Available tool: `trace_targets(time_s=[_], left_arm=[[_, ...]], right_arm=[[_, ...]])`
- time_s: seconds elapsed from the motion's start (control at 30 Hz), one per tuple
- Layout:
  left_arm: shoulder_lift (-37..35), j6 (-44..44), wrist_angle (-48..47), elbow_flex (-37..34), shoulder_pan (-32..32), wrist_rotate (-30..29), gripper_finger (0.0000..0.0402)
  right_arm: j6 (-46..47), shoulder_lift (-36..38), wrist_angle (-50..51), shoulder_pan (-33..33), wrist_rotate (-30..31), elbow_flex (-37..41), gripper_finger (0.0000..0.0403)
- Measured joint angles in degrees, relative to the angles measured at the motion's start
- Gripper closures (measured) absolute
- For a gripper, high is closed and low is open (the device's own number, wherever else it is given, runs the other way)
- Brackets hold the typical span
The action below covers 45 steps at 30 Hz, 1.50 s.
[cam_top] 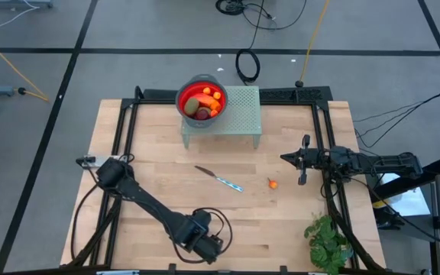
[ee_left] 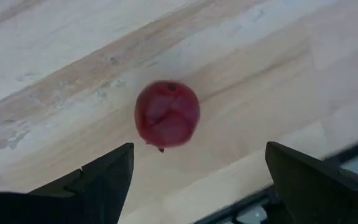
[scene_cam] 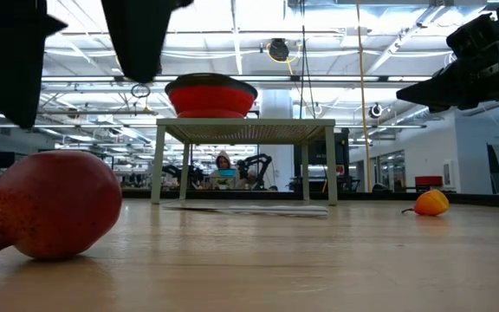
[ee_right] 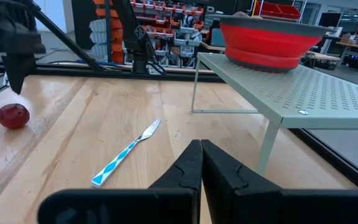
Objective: Pick & Place Fruit
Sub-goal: Put the pomegranate into the red strainer bowl
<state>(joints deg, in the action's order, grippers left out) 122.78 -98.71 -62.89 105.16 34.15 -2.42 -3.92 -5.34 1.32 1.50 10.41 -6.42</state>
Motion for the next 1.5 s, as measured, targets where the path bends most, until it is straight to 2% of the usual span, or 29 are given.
trace_targets(time_s=[0.47, 0.83, 1.27, 1.37, 1.5], left_arm=[[5.62, -2.07, -0.27, -0.02, -1.01, 1.51, 0.0039], [6.98, 0.96, -0.58, -0.02, -1.18, 3.25, 0.0045], [6.91, 1.0, -0.74, -0.02, -1.18, 2.37, 0.02], [6.91, 0.98, -0.74, -0.02, -1.18, 2.42, 0.0218], [6.45, 0.99, -0.83, -0.02, -1.4, 3.53, 0.0219]], right_arm=[[0.02, 0.0, 0.19, -0.02, 0.0, 0.0, 0.0403], [0.17, 0.0, 0.22, -0.01, -0.02, 0.0, 0.0403], [0.2, 0.0, 0.22, -0.01, -0.01, 0.0, 0.0403], [0.2, 0.0, 0.22, -0.02, -0.02, 0.0, 0.0403], [0.2, 0.0, 0.22, -0.02, -0.02, 0.0, 0.0403]])
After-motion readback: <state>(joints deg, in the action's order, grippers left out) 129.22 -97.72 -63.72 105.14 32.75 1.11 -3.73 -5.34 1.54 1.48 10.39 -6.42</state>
